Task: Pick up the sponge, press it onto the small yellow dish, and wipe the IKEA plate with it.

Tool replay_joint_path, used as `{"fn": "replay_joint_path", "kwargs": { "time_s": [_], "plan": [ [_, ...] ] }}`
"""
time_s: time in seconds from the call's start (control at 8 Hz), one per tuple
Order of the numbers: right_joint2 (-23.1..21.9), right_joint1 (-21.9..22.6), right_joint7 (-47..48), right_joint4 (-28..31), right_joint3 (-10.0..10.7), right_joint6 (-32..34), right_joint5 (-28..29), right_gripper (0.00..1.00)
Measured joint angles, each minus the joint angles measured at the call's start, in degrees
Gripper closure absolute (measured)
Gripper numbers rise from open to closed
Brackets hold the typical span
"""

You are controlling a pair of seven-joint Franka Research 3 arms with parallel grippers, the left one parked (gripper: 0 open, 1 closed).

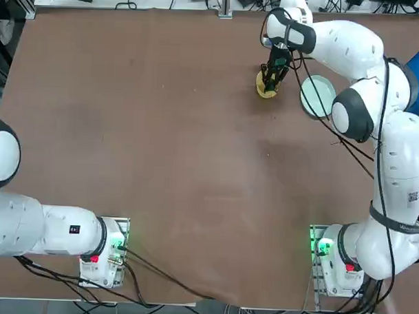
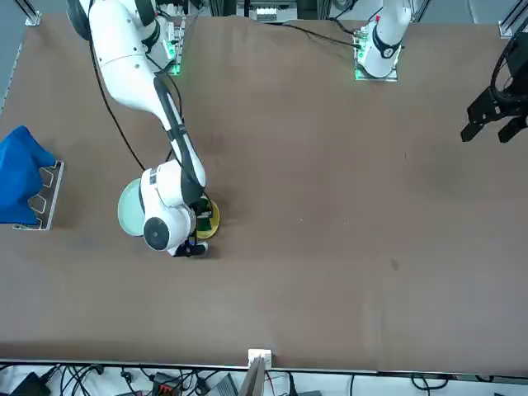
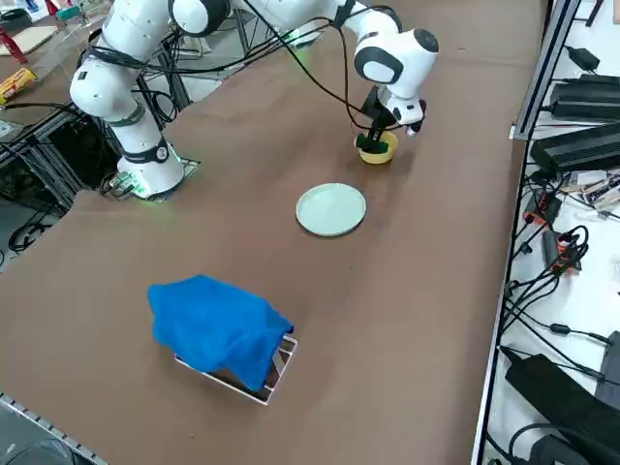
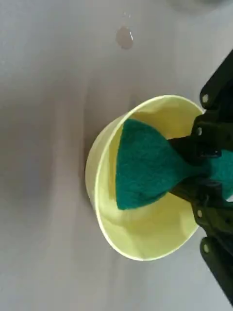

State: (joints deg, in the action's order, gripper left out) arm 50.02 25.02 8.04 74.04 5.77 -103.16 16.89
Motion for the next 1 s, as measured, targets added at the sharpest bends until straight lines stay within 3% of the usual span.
{"fn": "replay_joint_path", "kwargs": {
  "time_s": [1.0],
  "plan": [
    [0.10,0.01,-0.74,0.00,0.00,-0.12,0.00,0.79]
  ]
}}
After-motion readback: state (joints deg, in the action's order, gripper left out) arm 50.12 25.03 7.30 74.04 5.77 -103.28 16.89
